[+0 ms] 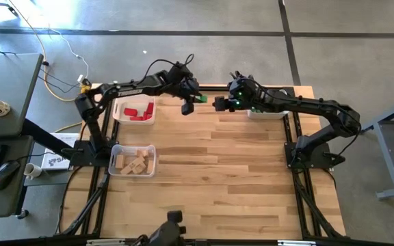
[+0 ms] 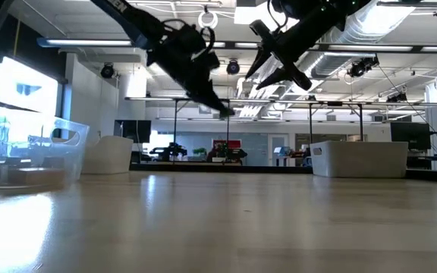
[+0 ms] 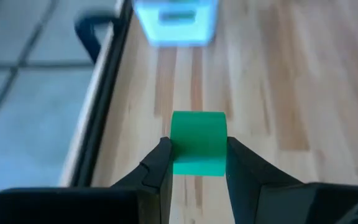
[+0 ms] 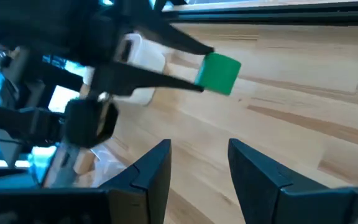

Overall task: Sort & place blocks by color
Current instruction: Put the green half-circle into the right white bin

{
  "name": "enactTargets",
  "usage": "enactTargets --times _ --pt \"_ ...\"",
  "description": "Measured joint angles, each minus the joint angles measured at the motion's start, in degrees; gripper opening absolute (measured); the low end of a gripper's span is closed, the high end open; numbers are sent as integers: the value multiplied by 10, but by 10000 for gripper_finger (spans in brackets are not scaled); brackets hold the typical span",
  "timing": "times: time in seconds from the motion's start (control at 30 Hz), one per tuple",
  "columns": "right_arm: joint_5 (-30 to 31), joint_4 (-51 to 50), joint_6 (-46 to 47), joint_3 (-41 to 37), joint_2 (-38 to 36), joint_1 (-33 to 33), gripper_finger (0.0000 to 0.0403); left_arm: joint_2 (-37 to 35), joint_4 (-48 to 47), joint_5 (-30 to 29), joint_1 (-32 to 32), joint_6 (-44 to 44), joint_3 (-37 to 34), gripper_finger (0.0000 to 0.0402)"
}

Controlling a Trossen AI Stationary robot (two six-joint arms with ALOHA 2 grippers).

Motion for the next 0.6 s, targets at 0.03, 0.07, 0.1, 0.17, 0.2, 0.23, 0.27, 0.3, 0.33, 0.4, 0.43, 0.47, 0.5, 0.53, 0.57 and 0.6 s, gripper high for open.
enactTargets --times 0.03,0.07,0.1,0.17,0.2,0.23,0.27,0.3,0.33,0.4,0.43,0.47,0.5,0.53,0.57,0.6 --pt "0 3 7 0 0 0 145 -9 7 0 -7 2 0 85" --pt "0 7 12 0 0 0 145 -16 16 -1 -12 3 0 85" --pt "2 14 16 0 0 0 145 -24 21 -1 -17 3 0 85" --pt "3 33 17 0 0 0 145 -38 36 0 -27 3 0 85" --pt "3 44 17 0 0 0 145 -43 47 0 -32 4 0 85" --pt "4 54 19 0 0 0 145 -47 53 -1 -37 6 1 85" --pt "6 64 25 0 0 0 145 -50 56 -1 -40 6 1 85" --pt "9 73 27 0 0 0 145 -53 58 -1 -42 6 1 85" --pt "12 81 27 0 0 0 145 -55 62 -1 -46 6 1 85" --pt "16 89 27 0 0 0 145 -58 65 -5 -51 7 1 85" --pt "17 91 28 0 0 0 145 -59 65 -6 -52 7 1 85" --pt "17 91 31 0 0 0 145 -59 66 -9 -54 7 1 85" --pt "17 91 37 0 0 0 145 -59 66 -17 -55 7 1 85" --pt "16 90 40 0 0 0 145 -59 66 -26 -57 8 1 85" --pt "15 90 41 0 0 0 145 -59 66 -35 -57 8 1 85" --pt "12 91 41 0 0 0 145 -59 67 -40 -57 12 1 85"
